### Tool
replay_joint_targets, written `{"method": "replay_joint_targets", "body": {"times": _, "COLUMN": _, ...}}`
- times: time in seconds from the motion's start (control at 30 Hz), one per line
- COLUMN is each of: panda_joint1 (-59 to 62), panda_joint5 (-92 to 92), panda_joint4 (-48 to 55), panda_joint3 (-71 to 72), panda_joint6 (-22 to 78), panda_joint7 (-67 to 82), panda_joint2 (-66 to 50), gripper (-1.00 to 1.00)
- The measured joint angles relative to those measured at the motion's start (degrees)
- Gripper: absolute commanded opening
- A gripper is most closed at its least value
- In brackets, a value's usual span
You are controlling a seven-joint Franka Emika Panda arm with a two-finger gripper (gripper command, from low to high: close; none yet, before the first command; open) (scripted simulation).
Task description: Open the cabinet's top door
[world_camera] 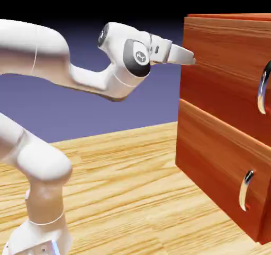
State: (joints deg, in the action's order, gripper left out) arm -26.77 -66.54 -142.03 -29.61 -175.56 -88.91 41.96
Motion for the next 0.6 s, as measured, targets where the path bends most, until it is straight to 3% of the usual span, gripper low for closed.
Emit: {"method": "replay_joint_targets", "body": {"times": 0.6, "panda_joint1": -17.6, "panda_joint5": -44.9, "panda_joint4": 12.8, "panda_joint3": -20.0, "panda_joint6": -1.0, "panda_joint7": -31.3, "panda_joint2": 6.3, "gripper": 0.00}}
